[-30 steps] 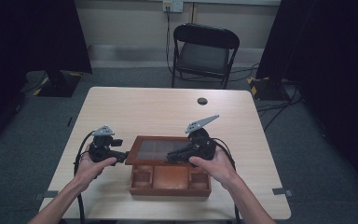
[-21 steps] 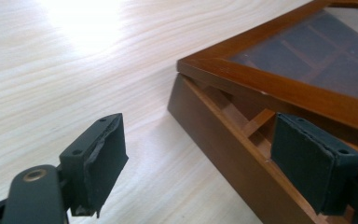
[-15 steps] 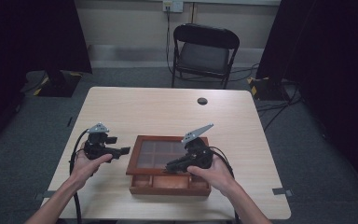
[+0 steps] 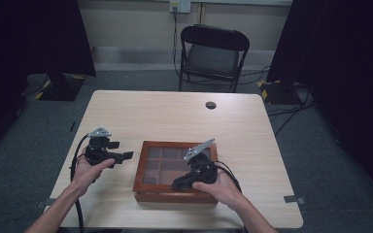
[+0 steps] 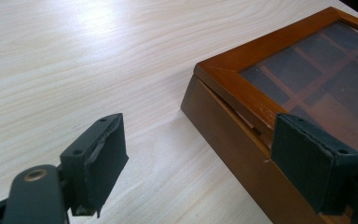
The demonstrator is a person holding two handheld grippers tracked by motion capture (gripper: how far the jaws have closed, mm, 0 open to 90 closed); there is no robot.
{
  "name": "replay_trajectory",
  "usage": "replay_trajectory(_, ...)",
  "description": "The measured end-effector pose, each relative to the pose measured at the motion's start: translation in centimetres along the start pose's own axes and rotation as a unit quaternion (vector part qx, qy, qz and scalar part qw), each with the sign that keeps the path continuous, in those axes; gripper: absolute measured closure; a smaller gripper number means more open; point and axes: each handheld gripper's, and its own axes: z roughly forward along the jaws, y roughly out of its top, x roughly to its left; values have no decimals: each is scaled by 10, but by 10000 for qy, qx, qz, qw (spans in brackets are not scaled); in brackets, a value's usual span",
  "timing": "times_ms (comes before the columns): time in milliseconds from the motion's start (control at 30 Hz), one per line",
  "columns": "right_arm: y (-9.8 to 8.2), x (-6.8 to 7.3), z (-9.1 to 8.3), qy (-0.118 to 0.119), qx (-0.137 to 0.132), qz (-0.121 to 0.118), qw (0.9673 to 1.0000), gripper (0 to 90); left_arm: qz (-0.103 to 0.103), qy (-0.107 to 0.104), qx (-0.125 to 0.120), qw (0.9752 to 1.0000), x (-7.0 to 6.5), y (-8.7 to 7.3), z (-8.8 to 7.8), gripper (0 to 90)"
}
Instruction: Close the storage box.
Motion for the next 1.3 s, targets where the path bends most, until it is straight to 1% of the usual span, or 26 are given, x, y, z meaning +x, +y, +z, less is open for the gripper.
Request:
replay_trajectory(67, -4, -2, 6, 1, 77, 36, 10000, 822, 17, 10, -11, 10000, 0, 0, 0, 182)
replay_trajectory(167, -8, -2, 14, -100, 241, -9, 9997, 821, -30, 25, 4, 10000, 0, 0, 1, 182)
replay_trajectory(200, -9, -3, 15, -86, 262, -11, 9996, 822, -25, 10, 5, 10000, 0, -1, 1, 182)
replay_trajectory(300, -11, -5, 17, -17, 212, 1, 9998, 822, -1, 14, 15, 10000, -1, 0, 1, 184)
replay_trajectory(400, -12, -5, 17, -15, 158, 34, 9999, 818, 6, 16, 38, 10000, -1, -1, 2, 186)
replay_trajectory(433, -13, -6, 17, 4, 122, 154, 9998, 811, 5, -20, 58, 10000, -1, -1, 2, 186)
replay_trajectory(467, -15, -7, 16, 20, 61, 202, 9998, 772, -4, 8, 85, 10000, -2, -1, 3, 186)
replay_trajectory(500, -15, -7, 15, 15, 3, 208, 9998, 699, -6, 17, 90, 10000, -2, -1, 3, 188)
replay_trajectory(533, -15, -6, 13, -67, -55, 232, 9997, 652, 10, 19, 80, 10000, -3, -1, 2, 191)
replay_trajectory(567, -15, -6, 10, -84, -128, 256, 9996, 653, 6, 44, 76, 10000, -4, -1, 2, 195)
replay_trajectory(600, -16, -6, 8, -33, -215, 281, 9994, 649, -20, 58, 78, 10000, -4, -1, 2, 199)
replay_trajectory(633, -16, -6, 5, -59, -331, 295, 9990, 625, -16, 60, 107, 9999, -4, -1, 3, 202)
replay_trajectory(667, -16, -7, 3, -115, -405, 331, 9986, 583, 24, 97, 140, 9999, -5, -1, 3, 204)
replay_trajectory(733, -17, -8, -4, -316, -562, 373, 9972, 534, 65, 67, 223, 9997, -7, -1, 5, 208)
replay_trajectory(767, -18, -8, -8, -432, -686, 425, 9958, 497, 92, 95, 243, 9996, -8, -1, 5, 208)
replay_trajectory(833, -18, -11, -17, -672, -817, 587, 9927, 451, 154, 123, 289, 9994, -9, 1, 4, 210)
replay_trajectory(867, -19, -13, -22, -735, -892, 643, 9912, 423, 107, 103, 243, 9996, -9, 1, 4, 212)
replay_trajectory(900, -21, -14, -27, -852, -978, 716, 9890, 389, 81, 127, 221, 9996, -9, 2, 3, 212)
replay_trajectory(933, -23, -16, -33, -938, -1013, 799, 9872, 367, 142, 157, 232, 9995, -8, 2, 2, 212)
replay_trajectory(1000, -27, -19, -43, -1090, -1142, 899, 9834, 312, 157, 176, 325, 9992, -7, 0, 2, 212)
replay_trajectory(1033, -31, -23, -51, -1223, -1258, 1019, 9792, 292, 183, 189, 381, 9989, -5, -1, 1, 212)
replay_trajectory(1100, -38, -27, -63, -1430, -1411, 1151, 9728, 251, 195, 278, 457, 9984, -1, -3, -2, 212)
replay_trajectory(1167, -46, -32, -75, -1704, -1491, 1329, 9649, 191, 141, 336, 430, 9984, 4, -5, -7, 211)
replay_trajectory(1200, -50, -36, -81, -1811, -1530, 1415, 9611, 190, 121, 375, 412, 9984, 6, -6, -9, 212)
replay_trajectory(1267, -61, -43, -92, -2040, -1647, 1589, 9518, 171, 66, 448, 432, 9980, 11, -9, -14, 212)
replay_trajectory(1300, -66, -48, -97, -2112, -1656, 1662, 9489, 147, 81, 489, 479, 9976, 13, -11, -16, 211)
